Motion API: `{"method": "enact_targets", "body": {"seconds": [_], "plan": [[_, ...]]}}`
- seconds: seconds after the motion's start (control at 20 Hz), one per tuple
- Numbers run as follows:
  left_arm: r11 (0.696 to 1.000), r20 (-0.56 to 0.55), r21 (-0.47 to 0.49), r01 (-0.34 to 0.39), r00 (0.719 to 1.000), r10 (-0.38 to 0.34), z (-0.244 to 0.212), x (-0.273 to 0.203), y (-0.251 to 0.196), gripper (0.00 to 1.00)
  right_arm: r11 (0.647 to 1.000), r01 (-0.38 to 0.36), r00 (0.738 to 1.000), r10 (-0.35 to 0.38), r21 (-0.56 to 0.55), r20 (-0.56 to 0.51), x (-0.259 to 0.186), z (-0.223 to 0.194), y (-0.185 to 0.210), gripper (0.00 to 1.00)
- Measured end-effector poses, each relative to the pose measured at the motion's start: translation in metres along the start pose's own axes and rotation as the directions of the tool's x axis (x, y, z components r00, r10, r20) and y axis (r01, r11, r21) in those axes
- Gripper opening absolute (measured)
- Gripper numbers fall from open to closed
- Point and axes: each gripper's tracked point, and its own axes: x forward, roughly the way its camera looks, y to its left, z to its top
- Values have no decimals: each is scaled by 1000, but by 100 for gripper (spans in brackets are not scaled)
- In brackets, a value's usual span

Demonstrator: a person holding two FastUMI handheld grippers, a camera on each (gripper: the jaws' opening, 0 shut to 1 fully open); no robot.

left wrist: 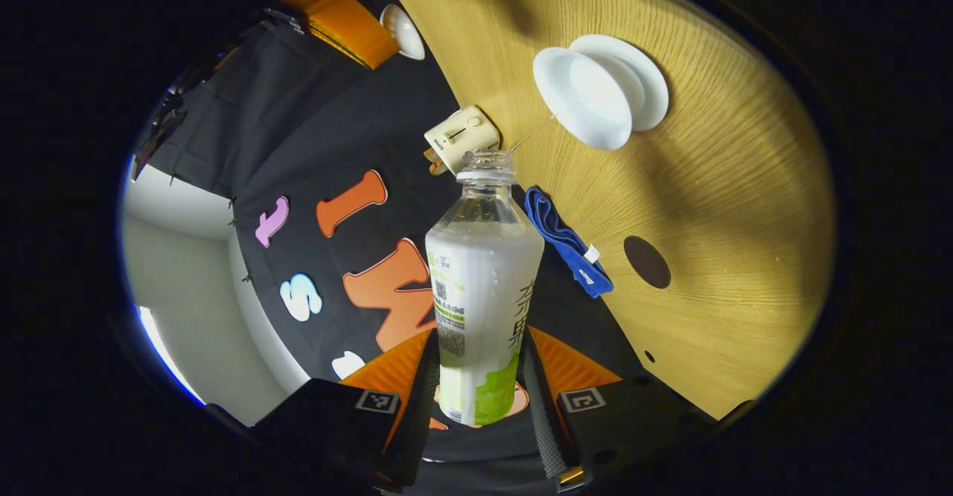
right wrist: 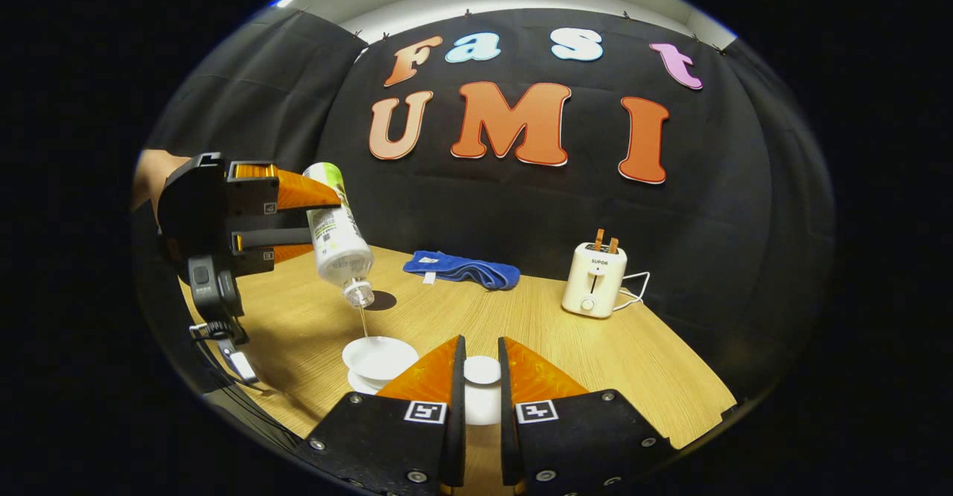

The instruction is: Open the teacup lid with one hand, grasp the water bottle and pour water into the teacup with the other hand; after pouring, place the water bottle on the coaster and then close the teacup lid.

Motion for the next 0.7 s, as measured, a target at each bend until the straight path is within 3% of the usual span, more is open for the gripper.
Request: {"method": "enact_targets", "body": {"seconds": [0.45, 0.7], "plan": [[999, 39, -9, 34, 999, -33, 23, 0, -16, 64, 1000, -7, 1000, 7, 18, -4, 0, -3, 1, 19], [978, 46, -155, 137, 990, -132, 26, -1, -48, 60, 999, -27, 1000, 27, 26, -16, 6, -10, 7, 19]]}}
